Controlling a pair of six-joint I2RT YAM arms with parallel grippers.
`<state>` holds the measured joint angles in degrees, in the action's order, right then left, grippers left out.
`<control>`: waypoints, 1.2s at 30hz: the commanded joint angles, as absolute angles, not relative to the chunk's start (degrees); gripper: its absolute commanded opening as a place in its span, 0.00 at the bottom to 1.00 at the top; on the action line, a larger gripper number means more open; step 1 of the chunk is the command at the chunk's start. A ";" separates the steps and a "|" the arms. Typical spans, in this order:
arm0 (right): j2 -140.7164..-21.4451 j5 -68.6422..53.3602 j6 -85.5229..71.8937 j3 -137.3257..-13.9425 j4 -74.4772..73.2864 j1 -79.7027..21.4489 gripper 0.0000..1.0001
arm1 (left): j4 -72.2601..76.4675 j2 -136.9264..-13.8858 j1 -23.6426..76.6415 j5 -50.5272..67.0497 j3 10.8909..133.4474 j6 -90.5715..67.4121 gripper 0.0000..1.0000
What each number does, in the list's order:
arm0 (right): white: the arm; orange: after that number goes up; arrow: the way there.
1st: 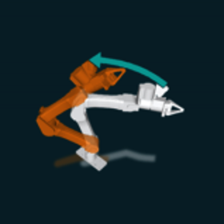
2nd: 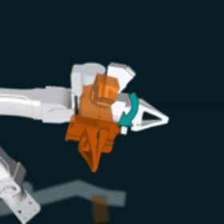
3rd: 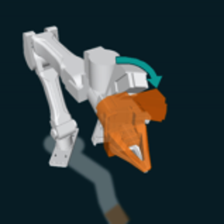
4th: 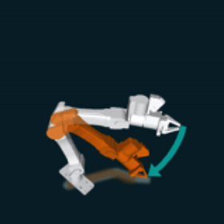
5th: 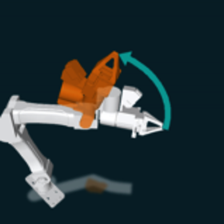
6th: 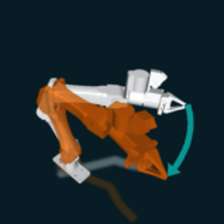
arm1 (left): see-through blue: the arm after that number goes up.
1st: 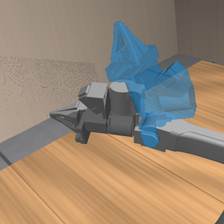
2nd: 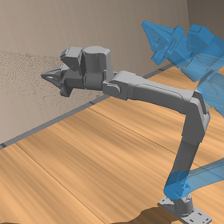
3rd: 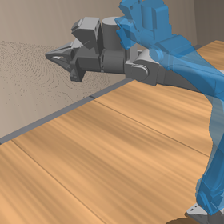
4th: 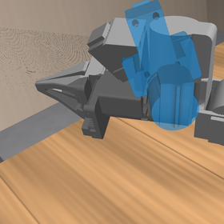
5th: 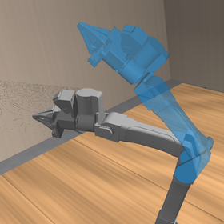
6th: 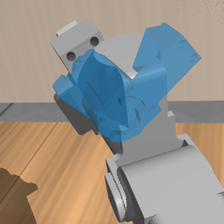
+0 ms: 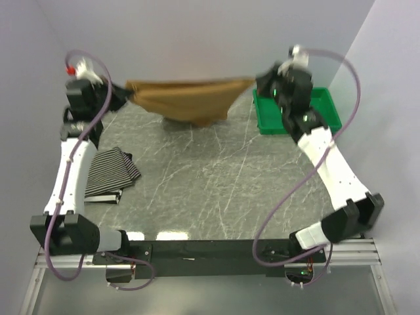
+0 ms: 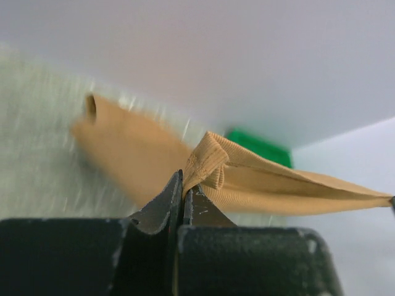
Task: Fold and stack the tank tops
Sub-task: Flatten the tank top out
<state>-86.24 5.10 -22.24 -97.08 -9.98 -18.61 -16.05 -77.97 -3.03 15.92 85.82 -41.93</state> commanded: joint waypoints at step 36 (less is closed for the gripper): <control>-80.86 -1.93 -32.70 -45.79 -10.99 -21.27 0.47 | -33.39 -67.06 15.90 -1.39 39.46 -54.75 0.41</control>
